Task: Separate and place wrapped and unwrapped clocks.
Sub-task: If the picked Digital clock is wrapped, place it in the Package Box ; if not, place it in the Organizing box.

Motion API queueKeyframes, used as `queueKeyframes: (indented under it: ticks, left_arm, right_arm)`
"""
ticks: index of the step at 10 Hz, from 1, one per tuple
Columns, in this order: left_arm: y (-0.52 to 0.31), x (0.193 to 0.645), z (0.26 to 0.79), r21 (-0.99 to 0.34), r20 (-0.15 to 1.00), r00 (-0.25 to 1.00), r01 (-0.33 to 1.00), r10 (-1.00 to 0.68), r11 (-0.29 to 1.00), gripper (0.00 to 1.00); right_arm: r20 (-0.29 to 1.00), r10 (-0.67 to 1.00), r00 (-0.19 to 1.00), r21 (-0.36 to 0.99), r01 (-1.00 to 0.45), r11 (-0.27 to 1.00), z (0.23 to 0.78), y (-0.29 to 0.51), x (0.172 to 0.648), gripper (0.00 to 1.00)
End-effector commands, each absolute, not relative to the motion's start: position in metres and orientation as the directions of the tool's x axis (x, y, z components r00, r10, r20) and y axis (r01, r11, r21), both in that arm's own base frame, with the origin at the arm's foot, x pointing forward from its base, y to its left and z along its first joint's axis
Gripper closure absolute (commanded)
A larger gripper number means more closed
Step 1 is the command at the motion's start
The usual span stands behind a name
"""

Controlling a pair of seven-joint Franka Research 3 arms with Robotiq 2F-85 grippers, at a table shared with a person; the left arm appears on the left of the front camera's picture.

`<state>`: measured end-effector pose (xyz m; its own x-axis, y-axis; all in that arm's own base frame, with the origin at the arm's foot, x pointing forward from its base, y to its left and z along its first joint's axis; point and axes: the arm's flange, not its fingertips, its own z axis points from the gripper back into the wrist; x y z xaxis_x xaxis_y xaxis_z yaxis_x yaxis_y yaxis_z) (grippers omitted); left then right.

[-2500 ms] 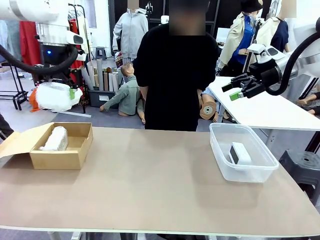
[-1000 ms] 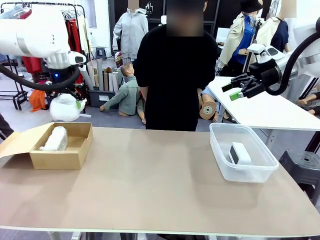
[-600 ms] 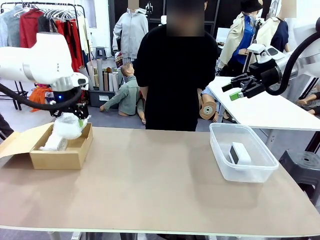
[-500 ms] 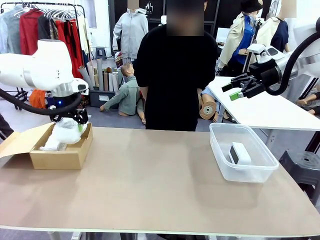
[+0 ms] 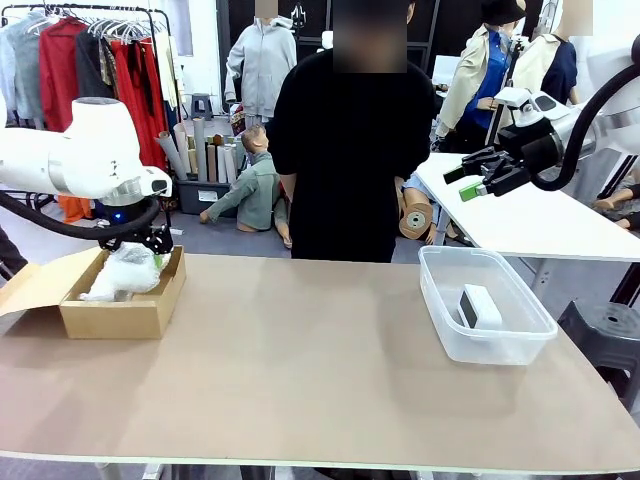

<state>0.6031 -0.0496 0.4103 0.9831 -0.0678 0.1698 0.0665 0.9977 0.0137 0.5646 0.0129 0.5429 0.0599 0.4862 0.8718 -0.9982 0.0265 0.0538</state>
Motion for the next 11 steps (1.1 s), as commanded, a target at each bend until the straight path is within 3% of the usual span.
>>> queueKeyframes:
  ticks: [1, 11]
  left_arm:
    - [-0.051, 0.599, 0.411, 0.033, 0.162, 0.983, 0.081, -0.086, 0.996, 1.00]
    - [-0.054, 0.625, 0.394, 0.035, 0.217, 0.976, -0.001, -0.006, 0.999, 1.00]
  right_arm:
    - [0.871, 0.489, 0.057, 0.050, -0.998, 0.027, 0.544, 0.013, 0.564, 0.00]
    - [0.871, 0.489, 0.057, 0.050, -0.998, 0.027, 0.544, 0.013, 0.564, 0.00]
